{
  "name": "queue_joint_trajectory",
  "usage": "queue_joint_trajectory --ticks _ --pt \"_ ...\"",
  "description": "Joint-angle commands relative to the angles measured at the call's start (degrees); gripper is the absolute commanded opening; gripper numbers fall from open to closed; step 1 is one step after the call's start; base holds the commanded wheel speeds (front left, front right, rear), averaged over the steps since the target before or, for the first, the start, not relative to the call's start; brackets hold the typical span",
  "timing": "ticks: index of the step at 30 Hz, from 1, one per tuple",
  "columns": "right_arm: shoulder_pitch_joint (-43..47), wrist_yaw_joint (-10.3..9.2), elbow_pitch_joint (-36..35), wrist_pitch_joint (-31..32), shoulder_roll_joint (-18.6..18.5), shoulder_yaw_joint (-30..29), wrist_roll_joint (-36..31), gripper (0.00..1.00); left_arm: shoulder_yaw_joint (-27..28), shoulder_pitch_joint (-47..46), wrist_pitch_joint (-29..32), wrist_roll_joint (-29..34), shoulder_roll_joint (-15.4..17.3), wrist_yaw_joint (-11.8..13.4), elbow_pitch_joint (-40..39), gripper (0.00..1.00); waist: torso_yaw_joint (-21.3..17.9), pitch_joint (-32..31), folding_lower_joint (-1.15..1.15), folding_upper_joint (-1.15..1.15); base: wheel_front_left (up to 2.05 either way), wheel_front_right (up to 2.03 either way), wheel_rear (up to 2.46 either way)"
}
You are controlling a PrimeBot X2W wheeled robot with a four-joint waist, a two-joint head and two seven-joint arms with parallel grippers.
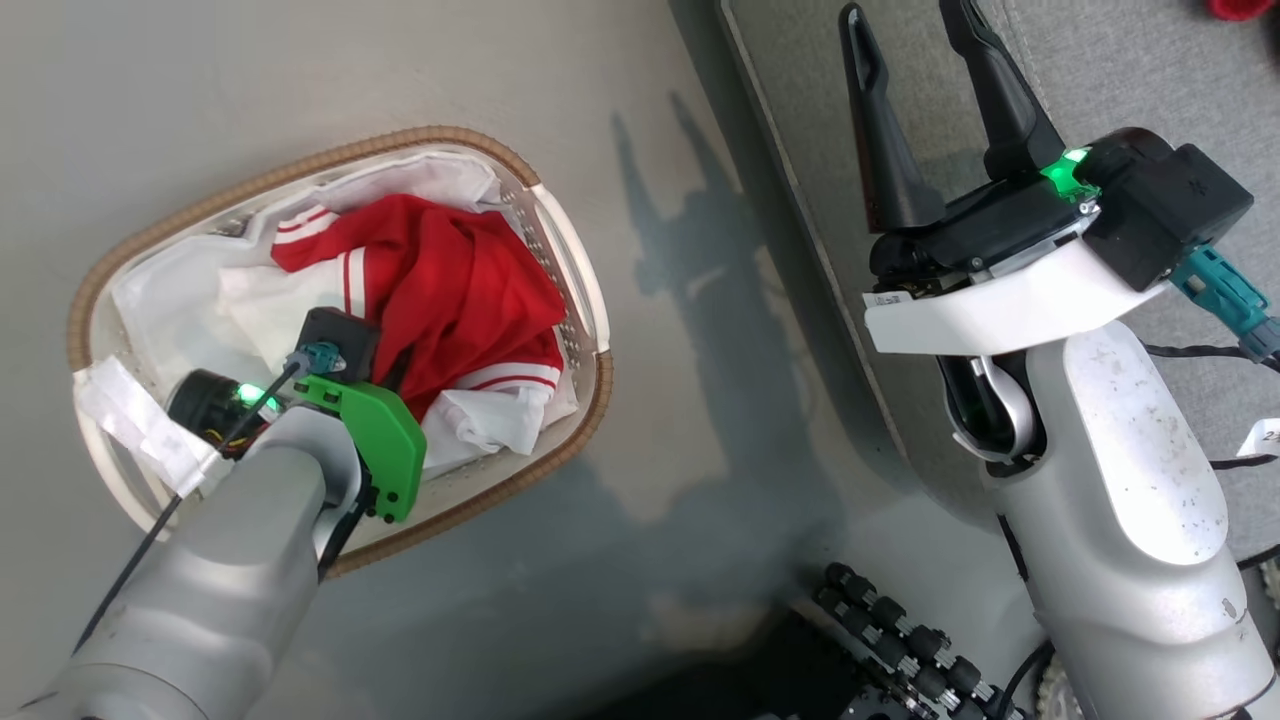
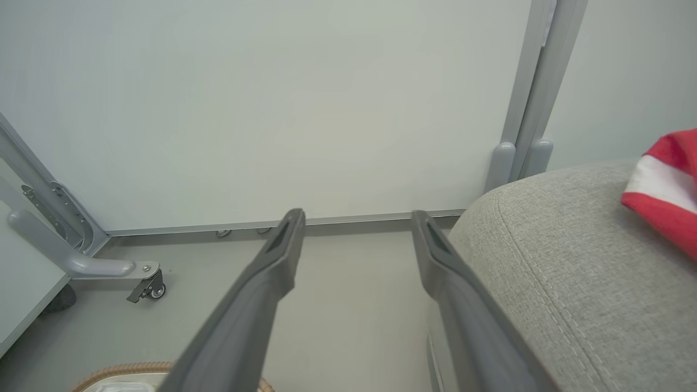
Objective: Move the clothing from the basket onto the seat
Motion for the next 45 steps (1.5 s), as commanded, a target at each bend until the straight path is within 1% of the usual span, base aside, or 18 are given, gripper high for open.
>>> queue_joint_trajectory --ticks 1,9,14,19,22,32,45 --pt "-0.61 -0.07 0.44 -0.29 -0.15 -0.05 -0.34 1.00 -0.41 0.89 -0.84 -0.89 -0.19 0.09 -0.36 0.00 1.53 -2.71 0.00 0.00 0.00 0.00 0.00" --pt "1.67 -0.06 3.07 -0.29 -0.19 -1.08 -2.14 1.00 -0.86 3.29 -4.32 -3.97 -2.07 0.09 -1.70 0.00 5.49 -9.70 0.00 0.00 0.00 0.00 0.00" --pt "3.40 -0.07 4.84 -0.29 -0.19 -1.15 -2.20 1.00 -0.69 4.99 -4.89 -4.07 -2.15 0.09 -2.97 0.00 7.06 -14.32 0.00 0.00 0.00 0.00 0.00" --pt "5.22 -0.06 6.44 -0.29 -0.19 -1.73 -2.55 1.00 1.60 6.66 -4.91 -2.17 -2.45 0.09 -5.89 0.00 8.65 -18.38 0.00 0.00 0.00 0.00 0.00" --pt "6.43 -0.06 7.14 -0.29 -0.20 -2.16 -2.47 1.00 4.55 7.26 -4.93 -0.22 -2.74 0.11 -7.94 0.00 9.63 -20.76 0.00 0.00 0.00 0.00 0.00" --pt "12.31 -0.06 9.64 -0.29 -0.19 -3.34 -2.49 1.00 14.18 13.42 -4.93 7.45 -3.73 0.75 -17.03 0.00 12.17 -28.99 0.00 0.00 0.00 0.00 0.00" --pt "20.42 -0.06 11.90 -0.29 -0.27 -4.70 -3.12 1.00 23.17 18.50 -4.94 14.73 -6.33 0.52 -28.59 0.00 15.70 -38.16 0.00 0.00 0.00 0.00 0.00"
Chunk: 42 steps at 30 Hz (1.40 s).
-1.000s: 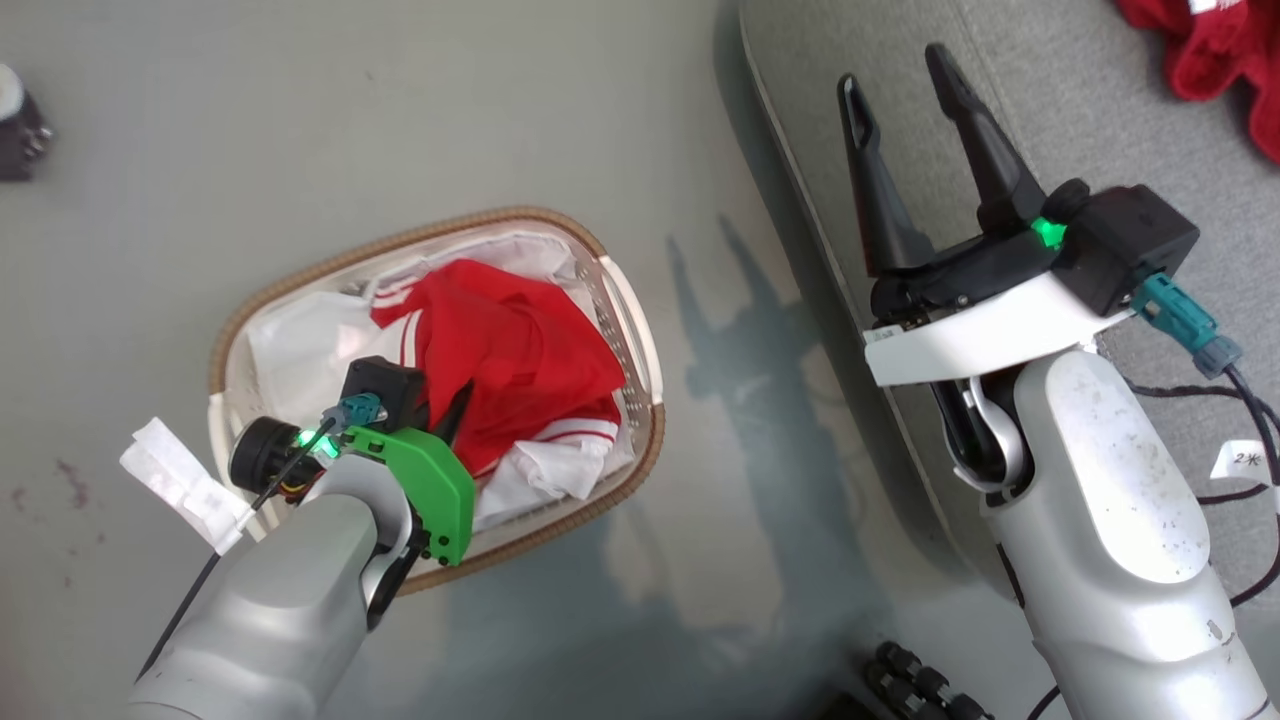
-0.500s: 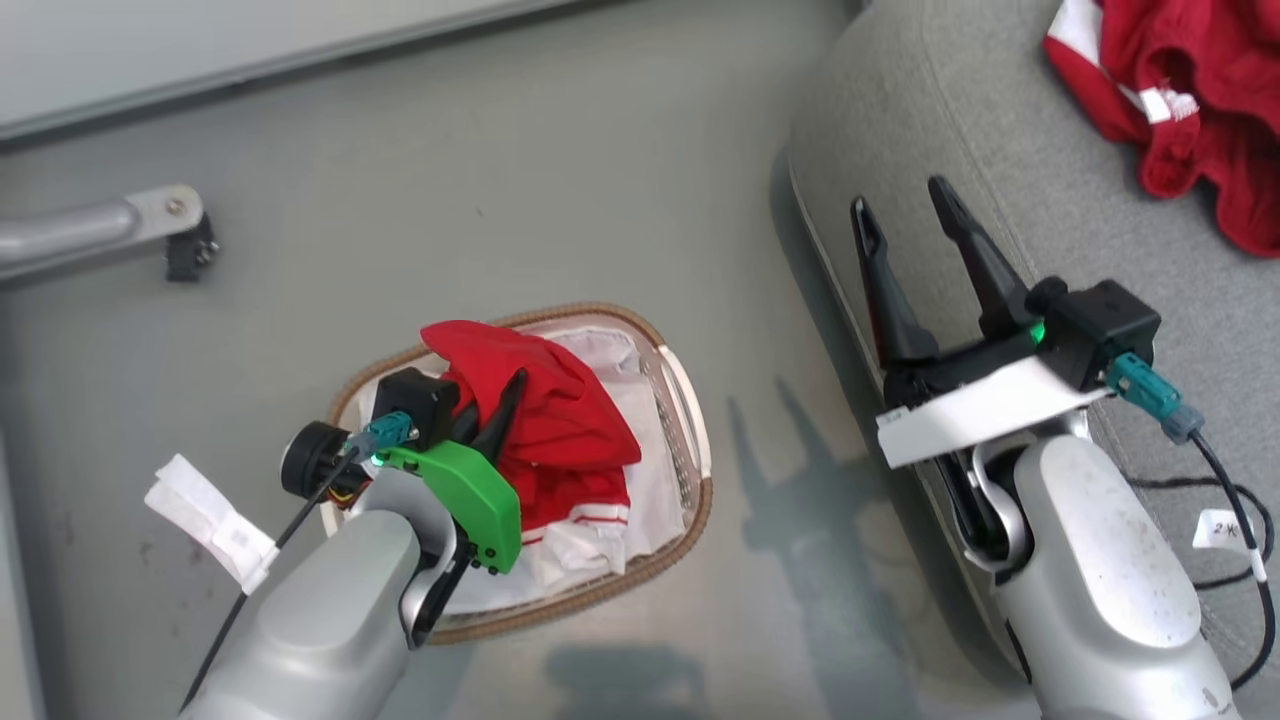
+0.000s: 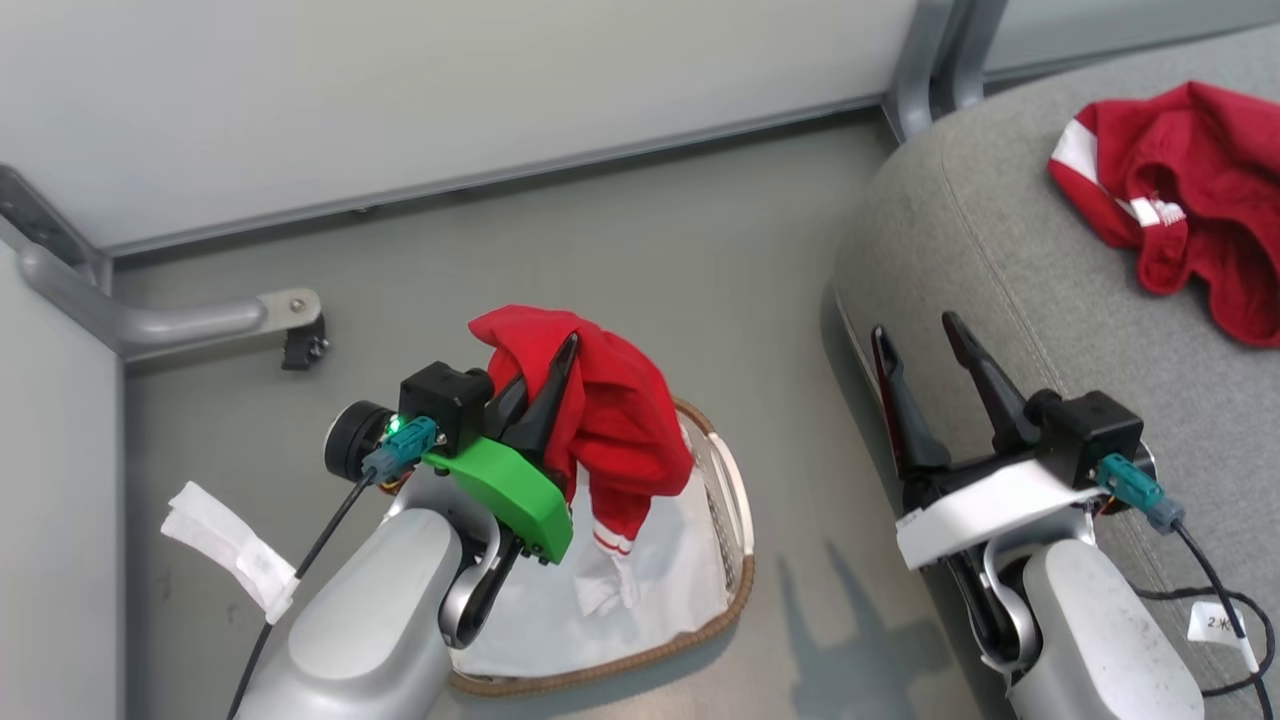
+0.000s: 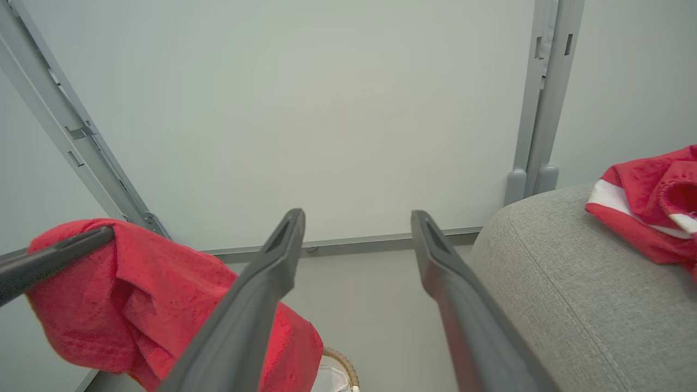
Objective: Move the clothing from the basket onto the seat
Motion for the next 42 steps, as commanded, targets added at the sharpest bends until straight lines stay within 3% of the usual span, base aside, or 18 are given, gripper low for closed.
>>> queue_joint_trajectory --ticks 1,13,23,36,42 --pt "1.30 -0.06 0.33 -0.29 -0.38 0.00 -0.23 1.00 0.96 1.15 -0.34 0.83 -0.25 -0.03 -1.13 0.00 2.34 -3.73 0.01 0.00 0.00 0.00 0.00" --pt "7.01 -0.06 1.60 -0.29 -0.40 1.58 -0.63 1.00 6.08 3.85 -0.34 3.31 -2.46 -0.27 -8.28 0.00 3.33 -10.14 0.01 0.00 0.00 0.00 0.00" --pt "9.43 -0.06 2.46 -0.29 -1.45 5.40 -0.53 1.00 7.17 4.07 -0.29 4.31 -3.76 -0.31 -12.73 0.00 4.00 -11.26 0.01 0.00 0.00 0.00 0.00" --pt "2.44 -0.06 4.70 -0.28 -2.37 18.20 -1.39 1.00 5.67 4.61 -0.29 4.30 -5.06 -0.36 -14.80 0.00 6.85 -11.24 0.01 0.00 0.00 0.00 0.00" --pt "-1.78 -0.06 7.46 -0.29 -1.59 19.60 -3.44 1.00 4.20 3.99 -0.29 3.89 -5.87 -0.39 -14.88 0.00 8.11 -11.00 0.01 0.00 0.00 0.00 0.00"
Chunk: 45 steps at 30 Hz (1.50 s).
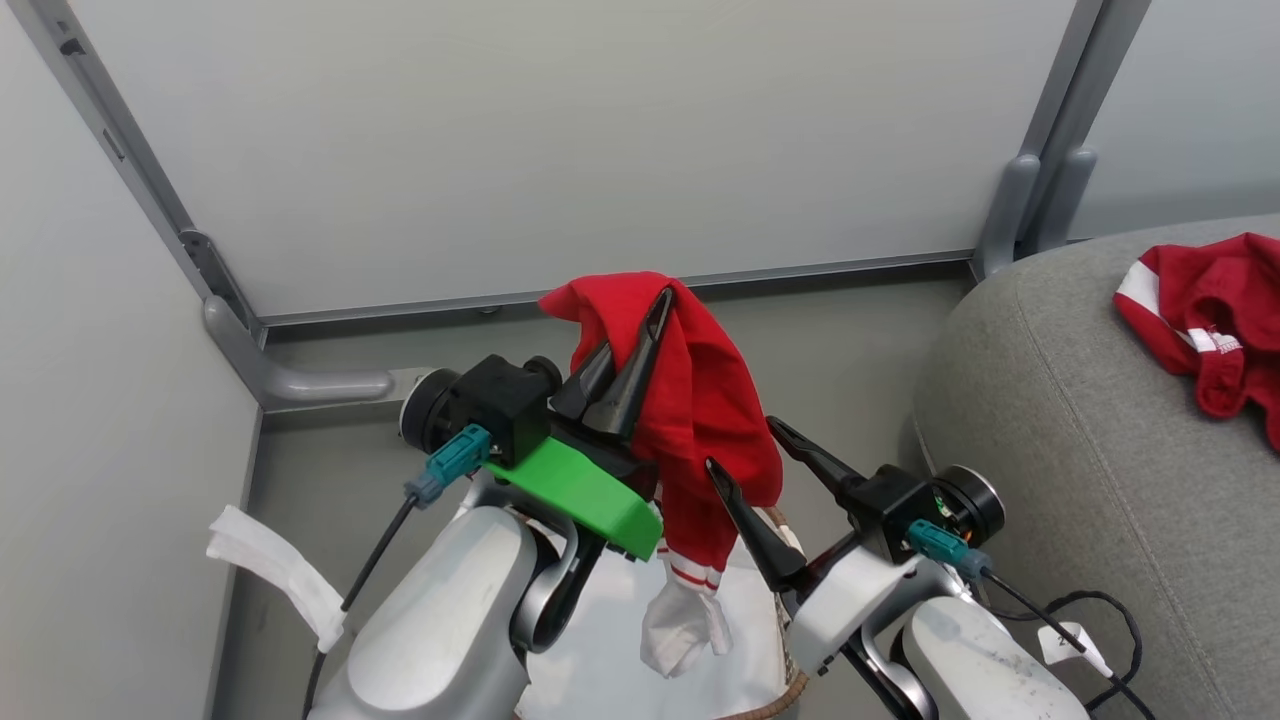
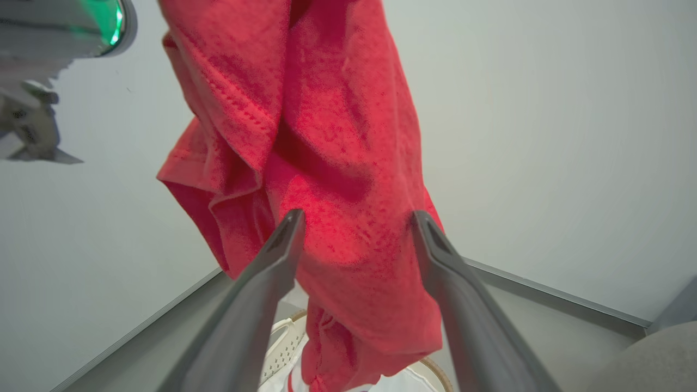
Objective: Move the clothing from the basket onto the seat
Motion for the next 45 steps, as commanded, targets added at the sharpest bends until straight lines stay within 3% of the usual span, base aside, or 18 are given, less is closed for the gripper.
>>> queue_joint_trajectory --ticks 1,9,18,19,20,21,43,44,45 --pt "-1.04 -0.06 0.76 -0.27 0.18 -0.26 -0.71 1.00 -0.35 -0.15 -0.22 -0.55 -0.36 -0.28 -0.26 0.00 0.54 0.19 0.00 0.00 0.00 0.00 0.00" --pt "-4.14 -0.06 7.40 -0.28 1.11 0.41 -2.57 1.00 -3.25 -1.74 -0.22 -1.12 -0.83 -0.34 -0.46 0.00 2.61 0.49 0.00 0.00 0.00 0.00 0.00" --pt "-4.06 -0.06 11.96 -0.28 1.26 3.40 0.64 1.00 -6.21 -2.89 -0.22 -2.33 -1.04 0.04 -0.74 0.00 4.14 0.78 0.00 0.00 0.00 0.00 0.00" --pt "-3.87 -0.07 12.10 -0.27 1.26 3.42 1.20 0.71 -6.45 -2.92 -0.22 -2.49 -1.06 0.10 -0.84 0.00 4.26 0.86 0.00 0.00 0.00 0.00 0.00" --pt "-3.79 -0.06 12.13 -0.28 1.26 3.41 1.33 0.29 -6.64 -2.96 -0.22 -2.59 -1.06 0.17 -0.90 0.00 4.33 0.94 0.00 0.00 0.00 0.00 0.00" --pt "-3.63 -0.06 12.19 -0.28 1.28 3.56 1.77 0.00 -6.85 -3.02 -0.22 -2.78 -1.06 0.26 -0.95 0.00 4.42 1.00 0.00 0.00 0.00 0.00 0.00" --pt "-4.00 -0.06 10.92 -0.28 1.28 4.25 5.65 0.00 -6.81 -3.02 -0.22 -3.52 -1.07 0.75 -0.78 0.00 3.17 1.72 0.00 0.00 0.00 0.00 0.00" --pt "-4.01 -0.06 10.80 -0.28 1.28 4.13 5.59 0.00 -6.63 -2.96 -0.22 -3.33 -1.07 0.80 -0.80 0.98 3.01 1.76 0.00 0.00 0.00 0.00 0.00" --pt "-3.99 -0.06 10.67 -0.28 1.28 3.97 5.57 0.00 -6.65 -2.77 -0.21 -3.35 -1.05 1.06 -0.41 1.00 2.84 1.78 0.00 0.00 0.00 0.00 0.00"
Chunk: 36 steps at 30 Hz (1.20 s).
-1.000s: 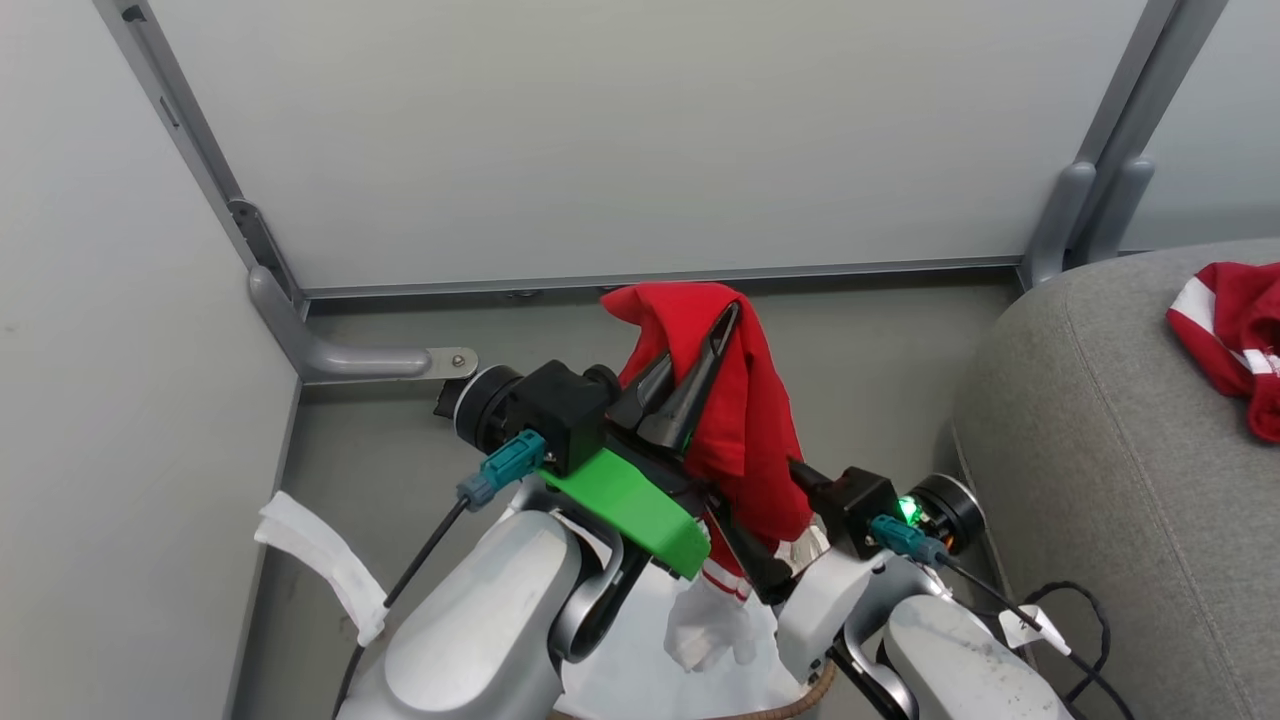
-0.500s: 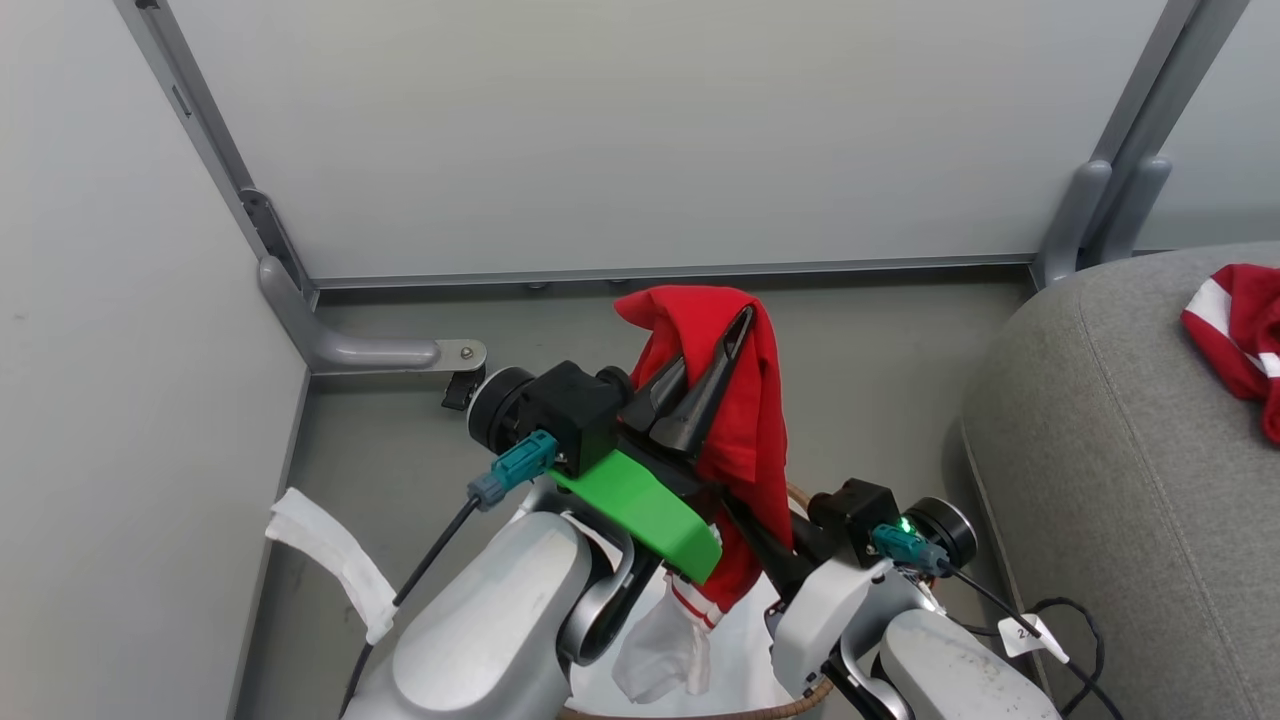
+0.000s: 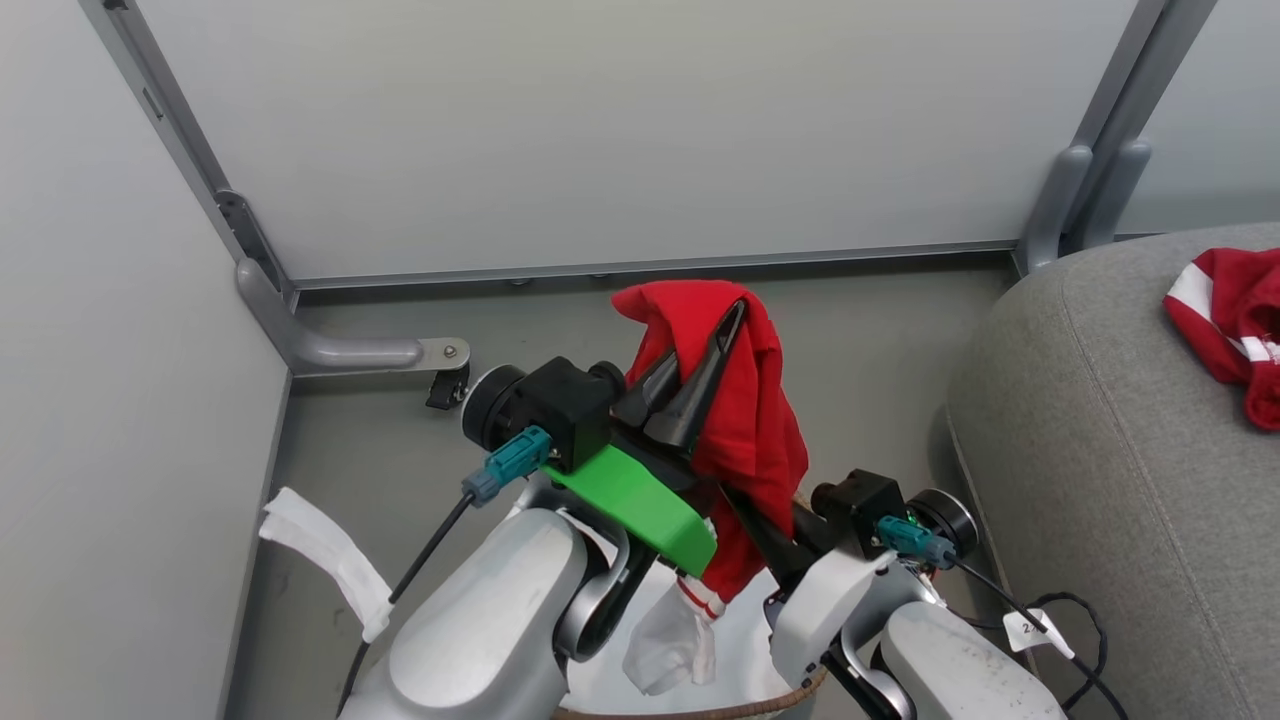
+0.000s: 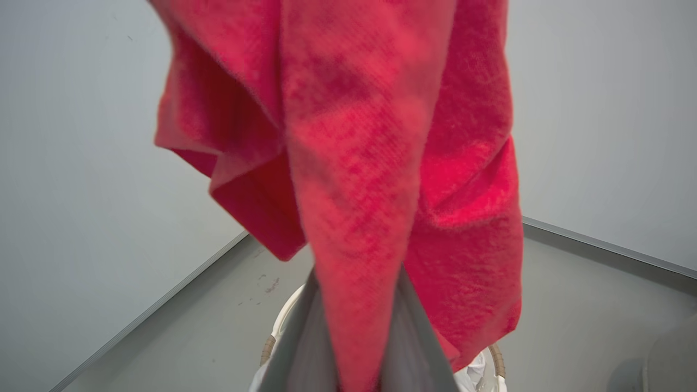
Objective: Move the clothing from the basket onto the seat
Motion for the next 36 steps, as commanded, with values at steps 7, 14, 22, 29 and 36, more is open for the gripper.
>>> queue_joint_trajectory --ticks 7,14,22,29,36 --pt "0.68 -0.07 -2.49 -0.29 -0.23 -2.82 -0.24 0.00 0.82 0.35 -0.19 0.99 0.61 0.37 2.91 1.00 -3.17 0.79 0.00 -0.01 0.00 0.00 0.00" --pt "2.46 -0.06 -7.15 -0.29 -0.24 -8.66 -0.80 0.00 1.83 1.40 -0.13 1.07 1.76 -0.14 4.96 1.00 -9.89 1.82 0.00 -0.01 0.00 0.00 0.00" --pt "4.61 -0.06 -10.47 -0.29 -0.19 -14.40 -2.63 0.00 3.88 3.11 -0.13 1.57 2.36 -0.60 5.17 1.00 -19.44 2.28 0.00 -0.01 0.00 0.00 0.00" --pt "6.60 -0.06 -12.99 -0.29 -0.19 -15.92 -2.46 0.00 5.15 3.83 -0.13 2.67 2.49 -0.81 4.71 1.00 -26.97 2.56 0.00 -0.01 0.00 0.00 0.00" --pt "7.77 -0.06 -15.46 -0.29 -0.18 -16.11 -1.78 0.00 5.33 4.73 -0.13 3.14 2.16 -1.12 4.59 1.00 -33.39 3.02 0.00 -0.01 0.00 0.00 0.00"
